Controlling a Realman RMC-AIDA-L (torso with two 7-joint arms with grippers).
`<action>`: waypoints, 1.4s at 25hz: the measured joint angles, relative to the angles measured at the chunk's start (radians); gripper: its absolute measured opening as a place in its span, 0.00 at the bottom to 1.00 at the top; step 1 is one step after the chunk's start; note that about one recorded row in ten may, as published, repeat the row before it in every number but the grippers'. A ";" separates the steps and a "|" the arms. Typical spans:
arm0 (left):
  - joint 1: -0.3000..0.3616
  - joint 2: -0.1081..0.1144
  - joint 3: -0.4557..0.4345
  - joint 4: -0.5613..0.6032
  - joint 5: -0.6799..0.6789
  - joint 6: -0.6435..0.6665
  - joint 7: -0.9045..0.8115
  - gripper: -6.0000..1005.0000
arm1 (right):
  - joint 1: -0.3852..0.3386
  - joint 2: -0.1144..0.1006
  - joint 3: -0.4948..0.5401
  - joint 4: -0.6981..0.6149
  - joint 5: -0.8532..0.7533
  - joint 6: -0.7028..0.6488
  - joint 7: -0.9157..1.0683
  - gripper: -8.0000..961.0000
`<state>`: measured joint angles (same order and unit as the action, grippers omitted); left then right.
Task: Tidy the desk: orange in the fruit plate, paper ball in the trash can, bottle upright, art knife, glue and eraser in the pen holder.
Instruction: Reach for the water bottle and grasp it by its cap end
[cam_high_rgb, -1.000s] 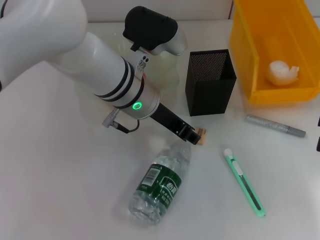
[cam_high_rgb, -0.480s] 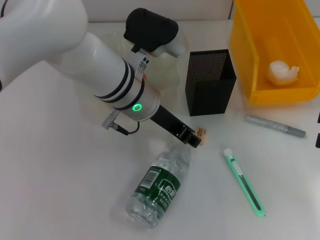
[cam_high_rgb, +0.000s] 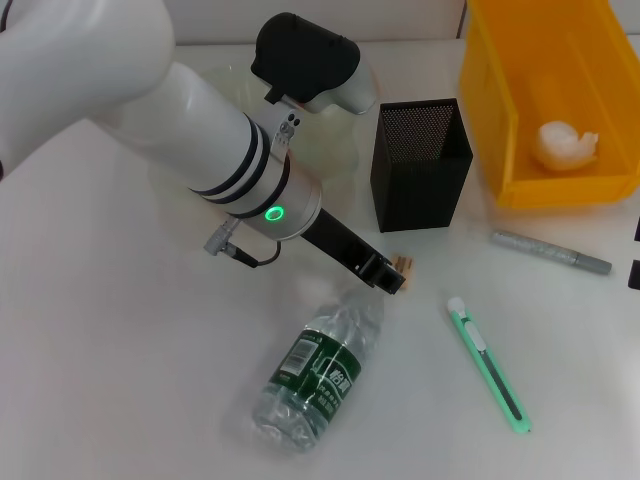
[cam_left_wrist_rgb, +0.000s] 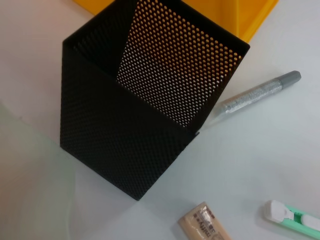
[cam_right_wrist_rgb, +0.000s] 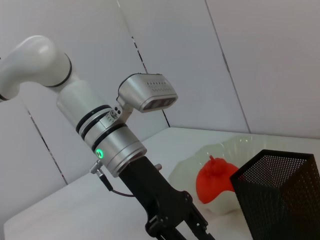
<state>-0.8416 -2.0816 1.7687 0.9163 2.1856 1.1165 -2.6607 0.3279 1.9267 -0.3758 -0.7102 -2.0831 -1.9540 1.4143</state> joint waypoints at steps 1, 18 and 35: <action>0.000 0.000 0.000 0.000 0.000 0.000 0.000 0.44 | 0.000 0.000 0.000 0.000 0.000 0.000 0.000 0.79; 0.142 0.009 -0.103 0.194 -0.071 0.005 0.166 0.43 | 0.019 -0.001 0.000 0.013 0.003 0.045 0.005 0.79; 0.382 0.013 -0.346 0.330 -0.282 0.165 0.426 0.19 | 0.069 0.000 0.026 0.020 0.003 0.049 0.025 0.79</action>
<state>-0.4599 -2.0687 1.4224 1.2463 1.9033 1.2811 -2.2348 0.3966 1.9269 -0.3494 -0.6905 -2.0800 -1.9048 1.4396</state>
